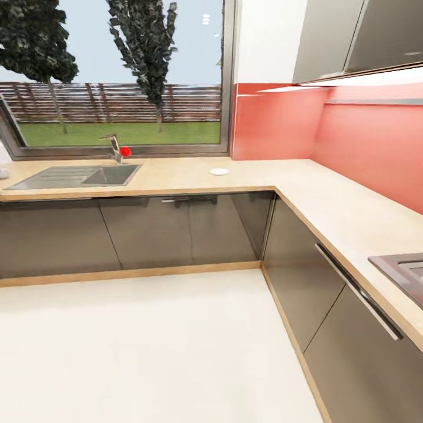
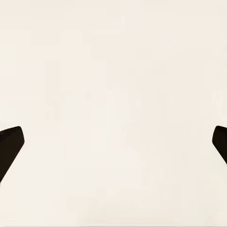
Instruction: Set up a coffee station on the kitchen countertop: keep the coffee maker on the countertop, move the bottle of coffee from the kitchen shelf to the counter next to the coffee maker, place a paper coffee filter on top of the coffee maker, put the saucer next to the coffee maker with the coffee cup on the saucer, and place the electric kettle next to the coffee maker.
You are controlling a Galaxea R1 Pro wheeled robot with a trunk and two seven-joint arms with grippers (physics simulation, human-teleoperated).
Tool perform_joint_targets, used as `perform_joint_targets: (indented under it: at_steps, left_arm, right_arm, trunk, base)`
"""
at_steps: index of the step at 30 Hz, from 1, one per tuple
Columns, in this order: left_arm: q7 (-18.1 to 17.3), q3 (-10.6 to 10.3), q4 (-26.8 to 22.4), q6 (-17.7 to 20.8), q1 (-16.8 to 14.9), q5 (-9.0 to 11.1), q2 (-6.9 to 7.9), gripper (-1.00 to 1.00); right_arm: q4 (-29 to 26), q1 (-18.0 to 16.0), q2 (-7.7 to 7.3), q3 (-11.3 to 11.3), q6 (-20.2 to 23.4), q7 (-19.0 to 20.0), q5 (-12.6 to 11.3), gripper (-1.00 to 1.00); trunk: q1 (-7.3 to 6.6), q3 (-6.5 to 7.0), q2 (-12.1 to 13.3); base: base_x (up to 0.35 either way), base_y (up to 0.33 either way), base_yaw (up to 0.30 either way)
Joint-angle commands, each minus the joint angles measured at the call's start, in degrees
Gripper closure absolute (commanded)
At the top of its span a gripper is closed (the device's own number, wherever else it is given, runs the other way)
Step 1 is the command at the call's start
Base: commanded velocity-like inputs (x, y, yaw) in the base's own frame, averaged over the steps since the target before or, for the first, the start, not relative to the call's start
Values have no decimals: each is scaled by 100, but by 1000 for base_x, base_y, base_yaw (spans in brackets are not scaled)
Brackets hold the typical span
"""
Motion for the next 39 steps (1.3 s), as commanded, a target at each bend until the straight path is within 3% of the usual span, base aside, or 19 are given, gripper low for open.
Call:
perform_joint_targets:
  at_steps: [1,39]
  left_arm:
    - [-3,-6,-5,-8,1,27,1,-100]
    - [-4,-6,-5,-8,1,27,1,-100]
  right_arm:
    - [-1,0,0,2,-15,7,1,-100]
    - [-1,0,0,-1,-15,5,1,-100]
  trunk:
    - [4,5,-2]
    - [4,289,-2]
  base:
    - [343,0,166]
    - [343,88,205]
